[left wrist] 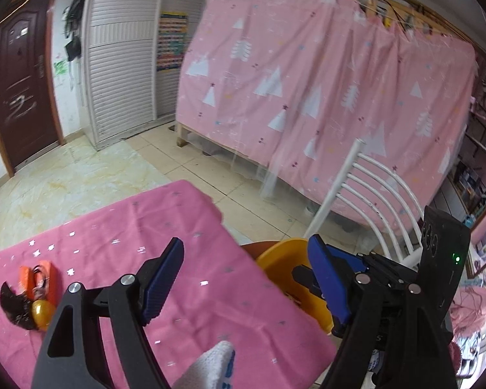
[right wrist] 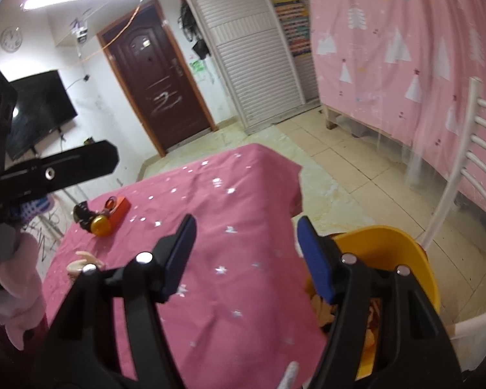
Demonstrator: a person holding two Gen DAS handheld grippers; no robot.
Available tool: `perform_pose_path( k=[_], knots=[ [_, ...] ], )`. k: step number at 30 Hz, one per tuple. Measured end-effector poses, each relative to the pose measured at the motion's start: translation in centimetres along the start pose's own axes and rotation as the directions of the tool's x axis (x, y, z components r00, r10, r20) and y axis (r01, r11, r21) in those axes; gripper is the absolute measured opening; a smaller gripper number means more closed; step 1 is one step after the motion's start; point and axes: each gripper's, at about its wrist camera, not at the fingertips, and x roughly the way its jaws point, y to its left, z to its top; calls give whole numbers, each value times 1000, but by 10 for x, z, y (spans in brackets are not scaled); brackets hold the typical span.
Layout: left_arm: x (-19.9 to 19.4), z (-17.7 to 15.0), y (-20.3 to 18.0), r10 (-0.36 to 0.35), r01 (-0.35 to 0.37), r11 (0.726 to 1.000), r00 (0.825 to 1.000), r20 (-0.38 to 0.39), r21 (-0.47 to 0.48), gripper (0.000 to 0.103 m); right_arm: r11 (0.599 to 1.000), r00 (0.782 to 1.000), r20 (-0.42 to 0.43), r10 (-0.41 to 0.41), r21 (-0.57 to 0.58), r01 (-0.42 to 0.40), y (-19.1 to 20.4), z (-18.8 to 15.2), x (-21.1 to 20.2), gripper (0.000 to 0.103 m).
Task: Collect trash
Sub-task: 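Move both open grippers back over the table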
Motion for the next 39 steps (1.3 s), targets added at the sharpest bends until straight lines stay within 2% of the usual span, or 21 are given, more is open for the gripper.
perform_pose_path(
  k=[10, 18, 25, 32, 39],
  knots=[
    [-34, -7, 66, 53, -48, 994, 997, 48, -93, 71, 993, 997, -55, 46, -102, -52, 63, 2, 28, 64],
    [-55, -25, 125, 133, -123, 978, 990, 49, -171, 71, 984, 991, -96, 90, -148, -104, 105, -1, 51, 65],
    [-75, -41, 197, 235, -219, 939, 972, 30, -266, 71, 961, 974, -166, 157, -200, -189, 147, -9, 72, 71],
    [-89, -54, 245, 309, -291, 904, 951, 10, -313, 71, 934, 946, -252, 206, -239, -267, 186, -25, 91, 71],
    [-89, -69, 301, 382, -369, 845, 923, -47, -388, 71, 908, 920, -312, 237, -267, -324, 215, -37, 101, 75]
  ],
)
